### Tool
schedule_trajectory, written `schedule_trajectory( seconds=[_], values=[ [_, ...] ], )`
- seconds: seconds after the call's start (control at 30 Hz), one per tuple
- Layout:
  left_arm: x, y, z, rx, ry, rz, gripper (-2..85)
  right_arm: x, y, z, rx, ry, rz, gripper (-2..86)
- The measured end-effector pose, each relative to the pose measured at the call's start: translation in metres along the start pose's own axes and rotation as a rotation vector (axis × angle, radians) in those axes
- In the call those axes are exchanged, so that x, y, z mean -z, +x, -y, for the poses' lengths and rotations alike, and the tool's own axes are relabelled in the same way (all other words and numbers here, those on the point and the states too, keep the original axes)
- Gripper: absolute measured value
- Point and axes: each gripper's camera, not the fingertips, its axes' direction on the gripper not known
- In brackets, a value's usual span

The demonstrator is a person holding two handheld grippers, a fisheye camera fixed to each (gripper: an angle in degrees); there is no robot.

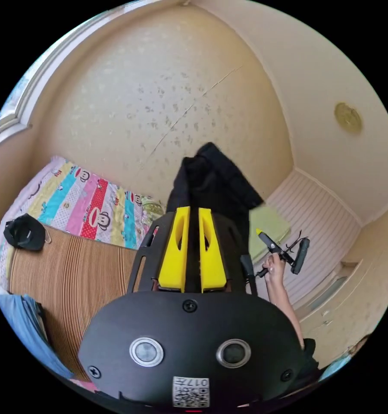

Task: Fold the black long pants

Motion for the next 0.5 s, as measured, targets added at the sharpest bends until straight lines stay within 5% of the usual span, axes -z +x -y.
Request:
schedule_trajectory(
  seconds=[0.17, 0.3, 0.5],
  values=[
    [-0.087, -0.076, -0.176, 0.026, -0.315, 0.028, 11.2, -0.069, -0.010, -0.186, 0.242, -0.126, 0.129, 9.4],
    [-0.146, -0.107, -0.348, 0.136, -0.564, 0.004, 11.3, -0.126, 0.013, -0.364, 0.081, -0.506, 0.304, 9.9],
    [-0.185, -0.082, -0.477, 0.306, -0.617, 0.023, 14.5, -0.098, 0.036, -0.502, -0.219, -0.586, 0.276, 11.7]
  ],
)
